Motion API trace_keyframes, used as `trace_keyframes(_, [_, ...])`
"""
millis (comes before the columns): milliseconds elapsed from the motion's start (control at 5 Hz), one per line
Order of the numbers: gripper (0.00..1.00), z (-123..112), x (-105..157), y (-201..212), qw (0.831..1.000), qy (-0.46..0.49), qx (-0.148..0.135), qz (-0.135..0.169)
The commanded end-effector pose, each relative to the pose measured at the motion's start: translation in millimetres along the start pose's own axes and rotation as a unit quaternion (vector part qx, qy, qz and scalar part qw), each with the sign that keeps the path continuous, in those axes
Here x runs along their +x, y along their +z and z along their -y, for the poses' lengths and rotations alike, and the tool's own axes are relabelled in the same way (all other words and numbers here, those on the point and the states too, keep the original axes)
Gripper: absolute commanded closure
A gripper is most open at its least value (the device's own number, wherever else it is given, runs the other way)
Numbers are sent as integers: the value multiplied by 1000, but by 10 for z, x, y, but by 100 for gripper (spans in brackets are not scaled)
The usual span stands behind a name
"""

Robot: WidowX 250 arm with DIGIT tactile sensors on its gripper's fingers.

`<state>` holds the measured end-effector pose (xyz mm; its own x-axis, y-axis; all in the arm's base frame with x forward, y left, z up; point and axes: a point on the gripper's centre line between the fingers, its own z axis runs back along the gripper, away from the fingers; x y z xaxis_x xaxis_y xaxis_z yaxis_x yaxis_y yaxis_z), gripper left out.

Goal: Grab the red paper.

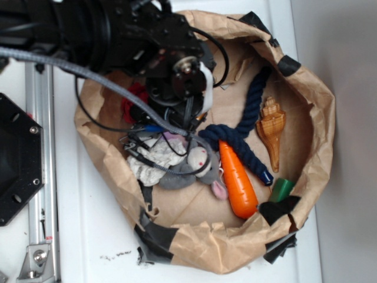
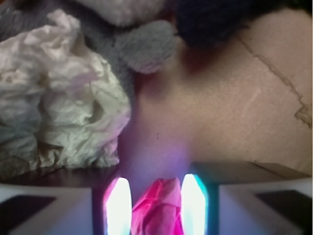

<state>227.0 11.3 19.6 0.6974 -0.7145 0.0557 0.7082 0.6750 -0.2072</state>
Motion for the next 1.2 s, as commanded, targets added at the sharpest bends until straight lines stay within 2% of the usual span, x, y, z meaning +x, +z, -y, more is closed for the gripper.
trace_keyframes(0, [100,-150,354,705,995,46,69,47])
trace_keyframes(200, [100,-103,436,823,993,53,80,63])
trace_keyframes(400, [100,-47,468,858,990,83,93,64])
trace_keyframes(600, [100,0,539,954,984,120,102,85])
trace_keyframes(800, [100,69,734,1122,973,181,110,88])
trace_keyframes(1000, [100,109,783,1234,955,261,90,111])
